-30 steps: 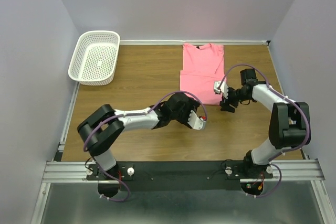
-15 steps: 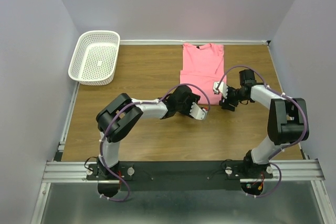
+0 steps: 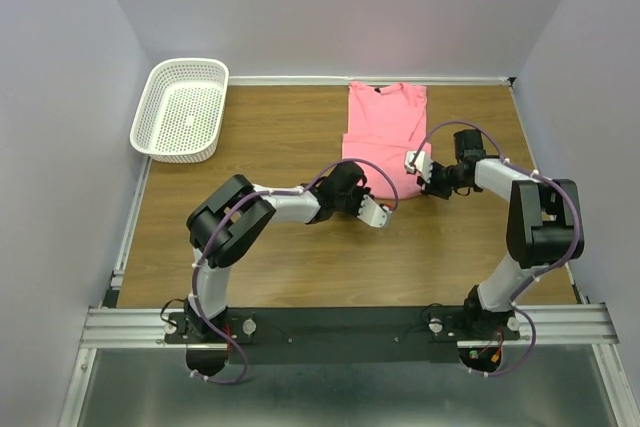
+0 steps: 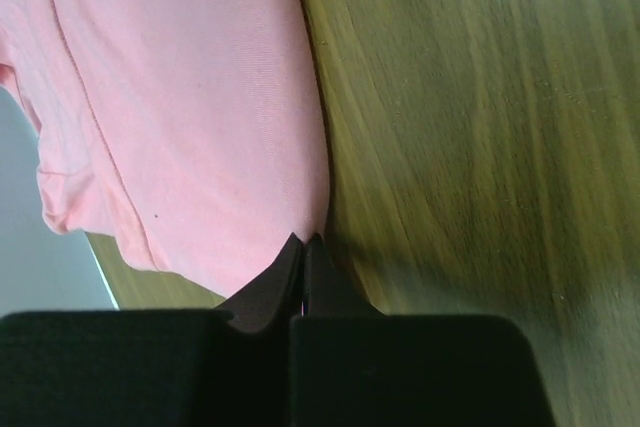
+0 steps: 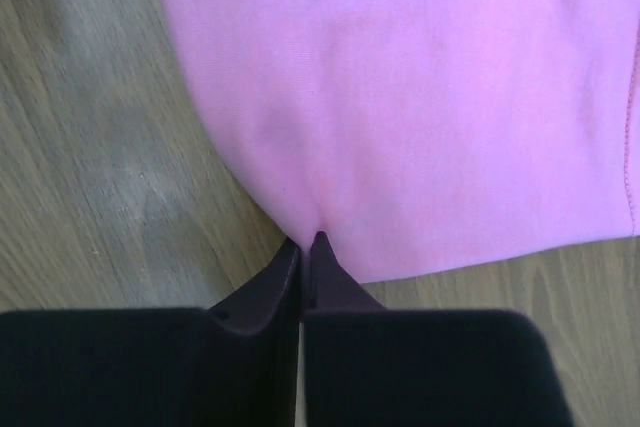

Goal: Fold and stack the t-shirts

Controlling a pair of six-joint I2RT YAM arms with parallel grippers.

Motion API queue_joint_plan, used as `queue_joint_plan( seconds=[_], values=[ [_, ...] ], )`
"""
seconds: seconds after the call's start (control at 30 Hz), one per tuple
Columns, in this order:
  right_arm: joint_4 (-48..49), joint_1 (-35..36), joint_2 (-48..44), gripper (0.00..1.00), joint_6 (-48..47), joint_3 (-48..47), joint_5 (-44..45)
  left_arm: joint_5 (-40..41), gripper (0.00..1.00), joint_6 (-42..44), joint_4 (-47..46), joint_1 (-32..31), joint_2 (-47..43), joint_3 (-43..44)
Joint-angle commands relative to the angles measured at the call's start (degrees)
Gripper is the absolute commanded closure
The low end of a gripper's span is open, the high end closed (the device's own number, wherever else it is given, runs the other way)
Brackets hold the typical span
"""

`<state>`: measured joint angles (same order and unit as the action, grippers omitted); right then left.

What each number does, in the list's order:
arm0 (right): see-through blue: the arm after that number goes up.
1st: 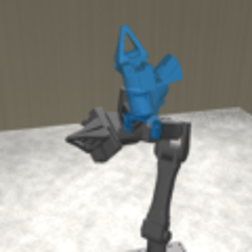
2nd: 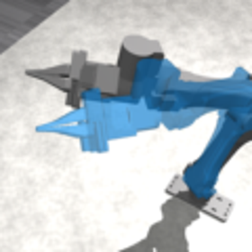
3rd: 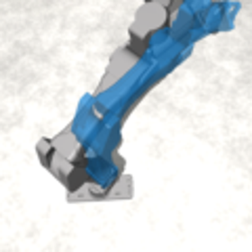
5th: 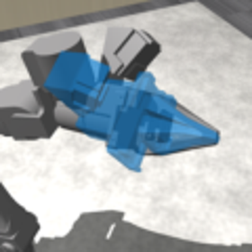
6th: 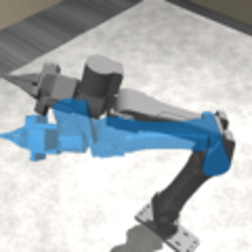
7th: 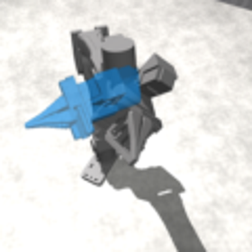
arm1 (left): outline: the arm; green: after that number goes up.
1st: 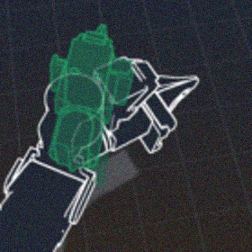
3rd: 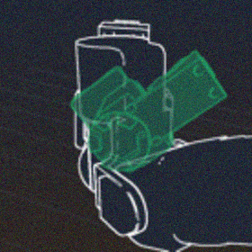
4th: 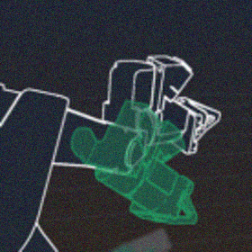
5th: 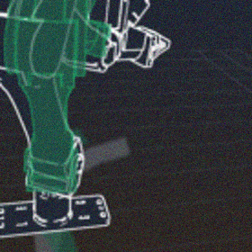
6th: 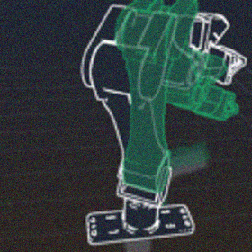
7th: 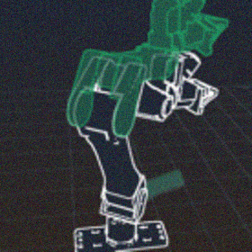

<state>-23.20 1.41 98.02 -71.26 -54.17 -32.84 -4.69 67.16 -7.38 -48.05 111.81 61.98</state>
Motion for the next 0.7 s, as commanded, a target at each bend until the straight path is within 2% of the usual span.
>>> queue_joint_plan(
  seconds=[0.0, 0.13, 0.2, 0.3, 0.5, 0.67],
  values=[
    [-1.93, -0.09, 1.04, 0.97, 0.60, 2.05, 0.50, -2.07, 1.00, -0.27, 3.06, -0.11, -0.18, 0.60],
    [-14.13, -0.09, -4.22, 1.00, -7.89, 3.80, -2.83, -5.94, 1.00, -2.64, 7.27, -2.83, -6.14, -1.59],
    [-18.54, -0.09, -9.66, 1.00, -9.76, 7.30, -3.72, -8.48, 1.00, -5.61, 10.09, -5.54, -8.70, -3.08],
    [-23.37, -0.09, -18.02, 0.99, -10.38, 11.61, -4.25, -11.73, 1.00, -10.53, 15.44, -10.37, -14.75, -5.27],
    [-32.87, -0.09, -36.54, 1.00, -9.34, 17.16, -4.95, -12.80, 1.00, -20.29, 18.09, -21.80, -22.14, -10.99],
    [-33.75, -0.09, -41.86, 1.00, -5.74, 16.48, -3.11, -11.05, 1.00, -21.11, 19.68, -23.23, -25.23, -12.84]
  ],
)
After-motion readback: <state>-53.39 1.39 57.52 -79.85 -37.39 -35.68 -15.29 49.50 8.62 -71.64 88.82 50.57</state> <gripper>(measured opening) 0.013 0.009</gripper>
